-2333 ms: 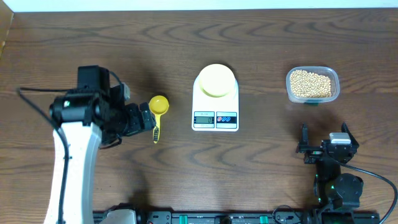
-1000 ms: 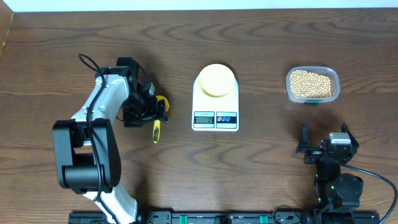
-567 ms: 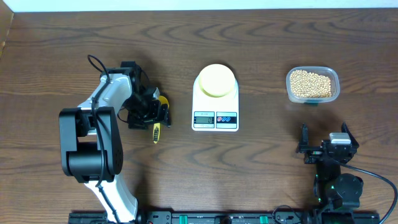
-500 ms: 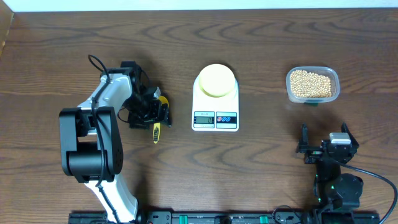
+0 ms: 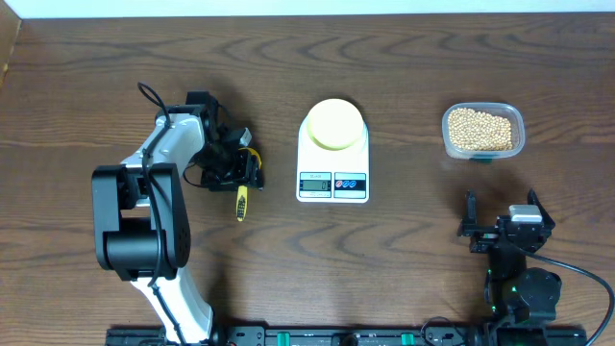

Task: Scoop item into bowl and weigh 50g on scale

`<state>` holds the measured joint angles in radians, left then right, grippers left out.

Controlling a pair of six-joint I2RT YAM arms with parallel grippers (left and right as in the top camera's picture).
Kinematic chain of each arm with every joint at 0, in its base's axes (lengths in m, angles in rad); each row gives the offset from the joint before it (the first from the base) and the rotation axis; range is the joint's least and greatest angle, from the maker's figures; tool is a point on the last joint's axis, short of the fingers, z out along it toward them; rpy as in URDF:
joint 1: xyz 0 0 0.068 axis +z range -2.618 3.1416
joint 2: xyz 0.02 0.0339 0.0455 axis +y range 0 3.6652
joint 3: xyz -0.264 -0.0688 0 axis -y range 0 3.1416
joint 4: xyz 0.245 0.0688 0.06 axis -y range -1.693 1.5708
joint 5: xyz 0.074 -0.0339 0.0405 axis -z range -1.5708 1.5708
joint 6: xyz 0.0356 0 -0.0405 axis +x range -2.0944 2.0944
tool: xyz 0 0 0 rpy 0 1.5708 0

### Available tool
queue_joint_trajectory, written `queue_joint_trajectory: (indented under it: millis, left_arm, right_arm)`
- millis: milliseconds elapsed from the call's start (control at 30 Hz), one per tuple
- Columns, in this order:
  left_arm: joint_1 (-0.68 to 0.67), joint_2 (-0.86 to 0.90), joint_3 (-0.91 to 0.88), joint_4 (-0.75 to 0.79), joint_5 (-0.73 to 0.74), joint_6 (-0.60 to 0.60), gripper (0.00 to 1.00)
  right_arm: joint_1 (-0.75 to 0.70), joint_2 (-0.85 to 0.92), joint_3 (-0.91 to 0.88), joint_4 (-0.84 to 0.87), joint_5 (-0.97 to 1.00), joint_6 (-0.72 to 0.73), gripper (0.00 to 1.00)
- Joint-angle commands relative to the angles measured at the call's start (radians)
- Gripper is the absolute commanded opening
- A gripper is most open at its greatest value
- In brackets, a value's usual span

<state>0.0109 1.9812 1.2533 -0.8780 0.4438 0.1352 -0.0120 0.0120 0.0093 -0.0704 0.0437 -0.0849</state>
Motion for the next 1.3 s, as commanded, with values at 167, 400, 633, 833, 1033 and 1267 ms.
queue_joint_trajectory:
  millis: [167,400,633,833,1033,1267]
  left_arm:
    - [-0.001,0.042,-0.057,0.026,-0.007,0.022,0.46]
    - [-0.001,0.042,-0.057,0.029,-0.006,0.022,0.34]
    - [-0.001,0.042,-0.057,0.028,-0.006,0.021,0.23]
    - [-0.001,0.041,-0.056,0.027,-0.005,-0.006,0.11]
    - [-0.001,0.036,-0.056,0.027,0.048,-0.009,0.1]
    - [-0.001,0.005,-0.05,0.014,0.107,-0.009,0.08]
  right_arm:
    - [-0.006,-0.006,-0.004,-0.001,-0.002,0.005,0.99]
    - [-0.006,-0.006,-0.004,-0.001,-0.002,0.005,0.99]
    - [-0.006,-0.006,-0.004,-0.001,-0.002,0.005,0.99]
    - [-0.006,-0.006,-0.004,-0.001,-0.002,0.005,0.99]
    - [-0.006,-0.006,-0.004,-0.001,-0.002,0.005,0.99]
    - [-0.006,-0.006,-0.004,-0.001,-0.002,0.005,0.99]
